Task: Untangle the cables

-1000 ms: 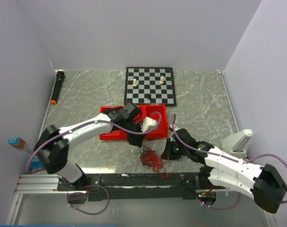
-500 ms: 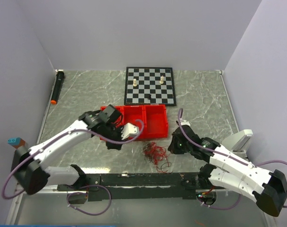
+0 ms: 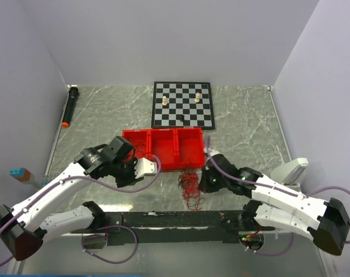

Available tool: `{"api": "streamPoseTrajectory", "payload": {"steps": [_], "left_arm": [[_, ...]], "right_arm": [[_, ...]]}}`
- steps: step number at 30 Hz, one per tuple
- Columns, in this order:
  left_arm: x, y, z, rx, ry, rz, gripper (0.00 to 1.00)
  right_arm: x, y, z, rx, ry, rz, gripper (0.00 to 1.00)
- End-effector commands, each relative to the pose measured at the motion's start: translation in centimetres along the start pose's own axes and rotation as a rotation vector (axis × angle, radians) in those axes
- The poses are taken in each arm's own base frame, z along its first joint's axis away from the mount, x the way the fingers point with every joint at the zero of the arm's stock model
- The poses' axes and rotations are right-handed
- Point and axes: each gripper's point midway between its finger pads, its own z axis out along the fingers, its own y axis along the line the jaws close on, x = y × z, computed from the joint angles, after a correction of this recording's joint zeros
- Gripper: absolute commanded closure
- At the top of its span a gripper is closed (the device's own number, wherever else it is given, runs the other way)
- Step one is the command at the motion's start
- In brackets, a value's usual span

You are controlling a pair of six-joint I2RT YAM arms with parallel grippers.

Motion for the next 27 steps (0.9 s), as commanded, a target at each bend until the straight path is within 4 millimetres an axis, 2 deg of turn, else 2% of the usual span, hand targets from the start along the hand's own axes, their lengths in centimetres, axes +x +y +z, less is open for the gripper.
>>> {"api": "streamPoseTrajectory", "payload": {"steps": [1,7,10,15,18,22,24,27], "left_arm": [[-4.6,1.3,-0.5,0.011,-0.122,-0.025,0.62],[-7.9,2.1,1.4,0.061,-0.233,-0.073,0.50],[-9.5,2.7,2.5,0.084,-0.270,-0.081,0.46],[-11.7,3.2,4.0,0.164,-0.266,-0.111,0.43],[-13.4,3.3,4.7,0.198,-0.274,-0.112,0.42],[-14.5,2.1,6.6,0.255,-0.244,-0.067,0.42],[-15.2,1.9,7.7,0.272,-0.243,-0.064,0.42],[-15.8,1.4,9.9,0.313,-0.209,-0.078,0.41]], "right_arm": [[1.2,8.6,-1.4,-0.361,0.045,-0.287,1.00],[2.7,13.1,-2.8,-0.586,0.098,-0.443,1.00],[3.2,13.3,-3.3,-0.628,0.103,-0.473,1.00],[3.7,10.7,-2.8,-0.539,0.082,-0.408,1.00],[4.3,7.9,-1.5,-0.402,0.094,-0.312,1.00],[4.5,4.2,-0.3,-0.215,0.069,-0.149,1.00],[4.6,3.3,-0.1,-0.162,0.066,-0.102,1.00],[5.0,3.5,-0.1,-0.189,0.075,-0.094,1.00]]}}
